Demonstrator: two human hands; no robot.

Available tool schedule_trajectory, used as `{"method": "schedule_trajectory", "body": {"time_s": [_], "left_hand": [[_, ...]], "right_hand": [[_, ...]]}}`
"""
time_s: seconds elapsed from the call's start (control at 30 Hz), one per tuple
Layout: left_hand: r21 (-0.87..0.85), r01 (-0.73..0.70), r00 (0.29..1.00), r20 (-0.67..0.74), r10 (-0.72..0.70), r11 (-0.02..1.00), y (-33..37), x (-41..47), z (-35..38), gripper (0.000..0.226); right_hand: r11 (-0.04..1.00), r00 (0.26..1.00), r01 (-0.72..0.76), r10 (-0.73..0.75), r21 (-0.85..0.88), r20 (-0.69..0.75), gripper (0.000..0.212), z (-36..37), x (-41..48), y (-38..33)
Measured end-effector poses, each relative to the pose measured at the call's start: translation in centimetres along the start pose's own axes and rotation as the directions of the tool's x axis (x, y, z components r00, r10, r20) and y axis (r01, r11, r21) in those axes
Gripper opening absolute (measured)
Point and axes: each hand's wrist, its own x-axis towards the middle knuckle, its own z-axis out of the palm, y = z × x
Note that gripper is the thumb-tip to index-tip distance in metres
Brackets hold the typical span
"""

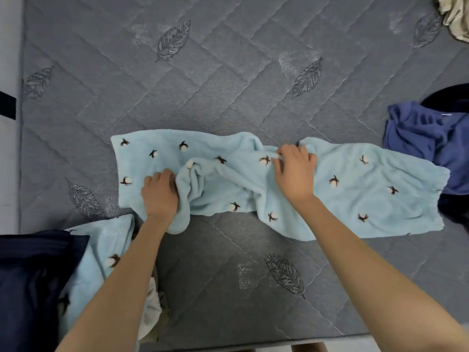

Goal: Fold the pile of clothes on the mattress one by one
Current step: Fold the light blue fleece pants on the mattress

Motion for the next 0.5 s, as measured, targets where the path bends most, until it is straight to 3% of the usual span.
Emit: {"method": "schedule_trajectory", "body": {"time_s": [0.1, 0.17, 0.23, 0.33, 0.43, 0.5], "left_hand": [[-0.023, -0.123, 0.899, -0.426, 0.102, 0.992, -0.4, 1.2, -1.8, 0.013], [0.003, -0.176, 0.829, -0.539, 0.149, 0.984, -0.6, 2.4, -2.7, 0.010], [0.010, -0.200, 0.815, -0.553, 0.172, 0.980, -0.7, 3.1, -3.2, 0.022], [-0.102, -0.182, 0.897, -0.426, 0.122, 0.978, -0.8, 2.9, -3.1, 0.032], [-0.248, -0.047, 0.994, -0.110, 0.020, 0.968, -1.0, 1.7, -1.9, 0.031], [-0.164, 0.008, 0.991, 0.131, 0.014, 0.986, -1.1, 0.6, -0.7, 0.047]], "right_hand": [[0.987, 0.991, -0.017, 0.038, 0.160, -0.131, 0.008, -0.9, 1.0, -1.5], [0.984, 0.986, -0.023, 0.052, 0.179, -0.157, 0.010, -0.9, 1.9, -2.2], [0.993, 0.991, -0.014, 0.030, 0.118, -0.131, 0.015, -0.3, 2.4, -2.5], [0.997, 0.999, -0.041, 0.042, 0.066, -0.007, 0.045, 0.7, 2.0, -2.8], [0.994, 1.000, 0.022, -0.023, 0.110, 0.011, 0.036, 1.7, 0.5, -3.2], [0.986, 0.977, 0.005, -0.041, 0.168, 0.209, 0.033, 2.4, -0.6, -3.6]]}}
